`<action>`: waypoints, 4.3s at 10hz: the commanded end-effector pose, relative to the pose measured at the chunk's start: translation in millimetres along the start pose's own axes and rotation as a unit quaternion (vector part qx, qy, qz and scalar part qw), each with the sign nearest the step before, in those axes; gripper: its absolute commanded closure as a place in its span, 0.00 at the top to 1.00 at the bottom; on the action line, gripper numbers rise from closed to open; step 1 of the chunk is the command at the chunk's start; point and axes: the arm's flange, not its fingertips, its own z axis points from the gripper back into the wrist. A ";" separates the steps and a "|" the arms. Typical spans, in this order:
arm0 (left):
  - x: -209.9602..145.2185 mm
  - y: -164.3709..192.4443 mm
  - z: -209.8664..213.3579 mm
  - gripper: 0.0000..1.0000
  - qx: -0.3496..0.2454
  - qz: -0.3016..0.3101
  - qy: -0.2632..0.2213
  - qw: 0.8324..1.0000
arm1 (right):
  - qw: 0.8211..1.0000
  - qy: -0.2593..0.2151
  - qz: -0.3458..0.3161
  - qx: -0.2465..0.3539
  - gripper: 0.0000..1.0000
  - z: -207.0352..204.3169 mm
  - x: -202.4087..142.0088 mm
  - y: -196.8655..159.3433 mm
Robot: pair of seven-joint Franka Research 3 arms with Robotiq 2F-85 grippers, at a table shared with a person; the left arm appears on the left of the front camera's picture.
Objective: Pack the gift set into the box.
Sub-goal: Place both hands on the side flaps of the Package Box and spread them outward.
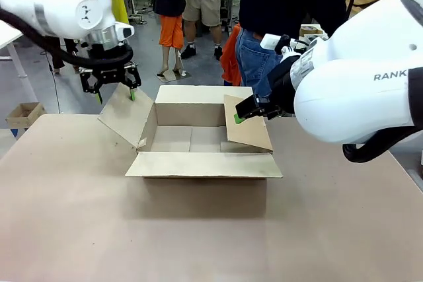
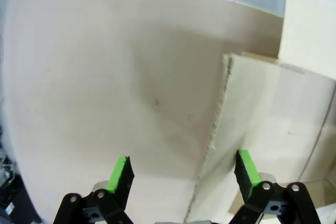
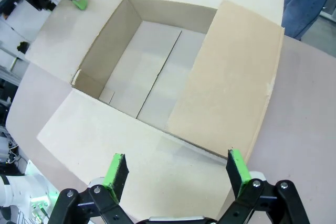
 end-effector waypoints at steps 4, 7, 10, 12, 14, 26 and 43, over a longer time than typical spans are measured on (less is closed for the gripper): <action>0.8 11.4 -9.4 1.00 -0.020 -0.007 0.015 1.000 | 1.000 -0.003 -0.007 -0.008 1.00 0.7 2.7 3.6; 0.8 11.4 -9.4 1.00 -0.020 -0.007 0.015 1.000 | 0.997 0.017 -0.034 -0.064 1.00 -7.4 24.8 2.2; 0.8 11.4 -9.4 1.00 -0.020 -0.007 0.015 1.000 | 0.980 0.166 0.057 -0.096 1.00 -65.9 138.9 66.2; 0.8 11.4 -9.4 1.00 -0.020 -0.007 0.015 1.000 | 0.968 0.213 0.019 -0.134 1.00 -96.3 155.0 76.7; 0.8 11.4 -9.4 1.00 -0.020 -0.007 0.015 1.000 | 0.974 0.189 0.039 -0.115 1.00 -80.3 129.5 54.5; 0.8 11.4 -9.4 1.00 -0.020 -0.007 0.015 1.000 | 0.899 0.235 -0.091 -0.358 1.00 -210.2 109.2 41.4; 0.8 11.4 -9.4 1.00 -0.020 -0.007 0.015 1.000 | 0.882 0.225 -0.079 -0.407 1.00 -80.3 107.6 -11.6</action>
